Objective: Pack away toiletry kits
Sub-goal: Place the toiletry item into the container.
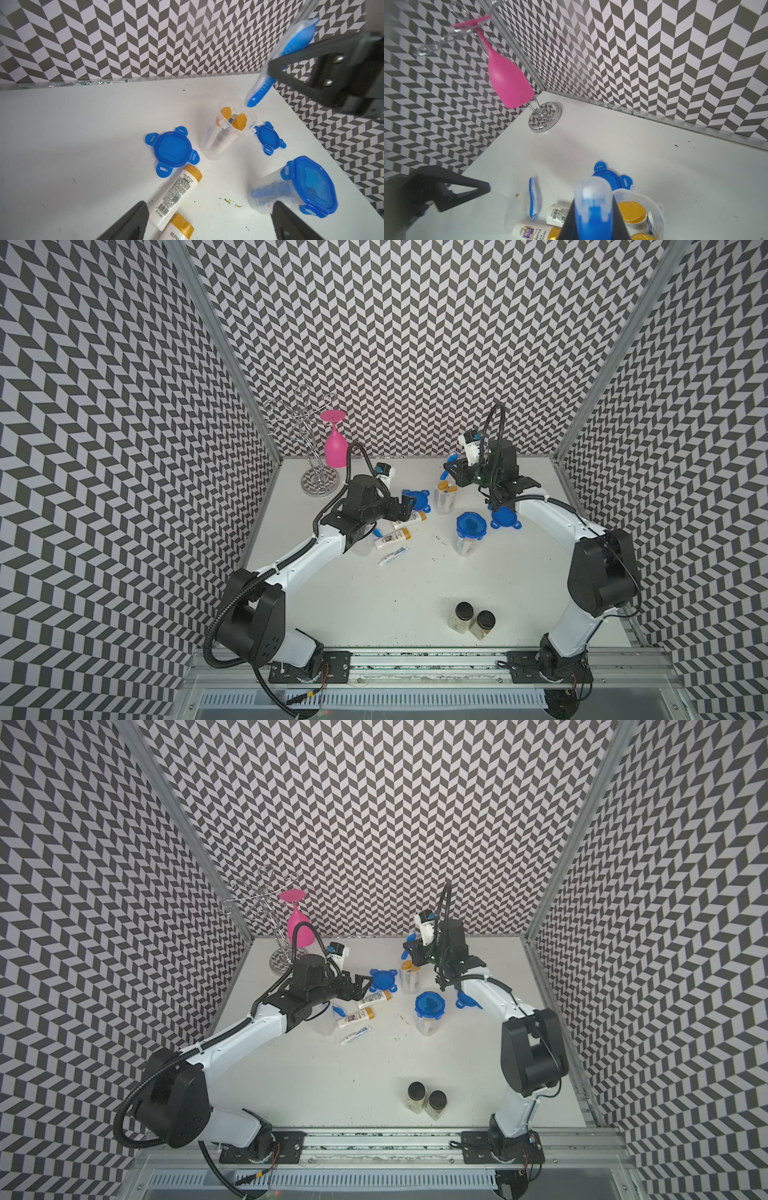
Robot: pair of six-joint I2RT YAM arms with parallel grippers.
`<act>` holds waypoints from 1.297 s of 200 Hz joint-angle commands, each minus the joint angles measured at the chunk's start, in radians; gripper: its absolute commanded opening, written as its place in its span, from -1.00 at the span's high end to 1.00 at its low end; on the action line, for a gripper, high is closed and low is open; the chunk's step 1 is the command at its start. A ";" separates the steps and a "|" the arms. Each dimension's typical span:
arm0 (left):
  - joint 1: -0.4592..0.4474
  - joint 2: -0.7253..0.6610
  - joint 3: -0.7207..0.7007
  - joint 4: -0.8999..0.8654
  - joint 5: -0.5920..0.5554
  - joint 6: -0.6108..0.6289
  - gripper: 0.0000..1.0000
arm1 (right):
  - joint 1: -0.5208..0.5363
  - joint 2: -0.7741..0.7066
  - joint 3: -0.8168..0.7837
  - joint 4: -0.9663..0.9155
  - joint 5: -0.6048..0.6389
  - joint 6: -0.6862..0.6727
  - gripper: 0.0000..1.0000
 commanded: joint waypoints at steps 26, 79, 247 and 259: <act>0.002 -0.059 0.037 -0.010 0.051 -0.014 -0.89 | 0.025 0.031 -0.005 0.049 0.121 -0.071 1.00; 0.004 -0.055 0.051 0.002 0.077 -0.016 -0.88 | 0.036 0.005 -0.065 0.042 0.203 -0.089 1.00; 0.027 -0.107 0.020 0.038 0.080 0.012 -0.89 | 0.068 -0.105 -0.054 -0.034 0.307 -0.067 -0.13; 0.027 -0.114 0.011 0.039 0.078 0.013 -0.89 | 0.062 -0.147 -0.053 -0.039 0.375 -0.037 -0.27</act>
